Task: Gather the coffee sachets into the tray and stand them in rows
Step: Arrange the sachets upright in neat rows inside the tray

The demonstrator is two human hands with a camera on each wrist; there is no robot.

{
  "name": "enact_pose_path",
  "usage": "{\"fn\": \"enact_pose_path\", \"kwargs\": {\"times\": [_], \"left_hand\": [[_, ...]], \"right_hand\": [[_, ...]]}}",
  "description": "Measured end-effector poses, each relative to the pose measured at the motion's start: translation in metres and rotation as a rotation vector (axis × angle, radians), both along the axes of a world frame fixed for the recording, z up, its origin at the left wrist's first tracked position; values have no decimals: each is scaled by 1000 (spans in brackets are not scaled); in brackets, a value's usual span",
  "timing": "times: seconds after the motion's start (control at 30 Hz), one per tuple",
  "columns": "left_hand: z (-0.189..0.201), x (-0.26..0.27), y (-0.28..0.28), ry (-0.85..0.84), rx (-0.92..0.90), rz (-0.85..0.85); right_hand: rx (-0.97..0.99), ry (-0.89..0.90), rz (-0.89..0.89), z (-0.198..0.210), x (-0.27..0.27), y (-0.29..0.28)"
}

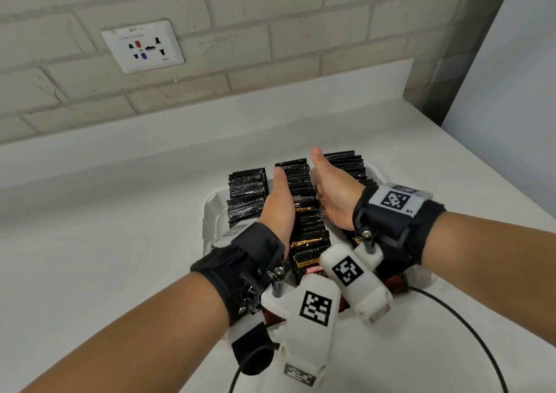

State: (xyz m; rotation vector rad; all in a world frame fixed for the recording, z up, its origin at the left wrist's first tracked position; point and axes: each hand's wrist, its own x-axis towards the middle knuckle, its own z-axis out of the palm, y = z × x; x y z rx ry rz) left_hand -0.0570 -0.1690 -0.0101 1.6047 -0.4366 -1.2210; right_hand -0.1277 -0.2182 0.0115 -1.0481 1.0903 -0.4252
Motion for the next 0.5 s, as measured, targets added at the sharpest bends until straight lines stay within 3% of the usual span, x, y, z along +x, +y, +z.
{"fn": "enact_pose_path", "kwargs": {"times": [0.3, 0.4, 0.5], "left_hand": [[26, 4, 12, -88, -67, -113], [44, -2, 19, -152, -137, -135], [53, -8, 14, -109, -181, -137]], "right_hand": [[-6, -115, 27, 18, -28, -6], [-51, -176, -34, 35, -54, -14], [-78, -167, -116, 41, -78, -24]]}}
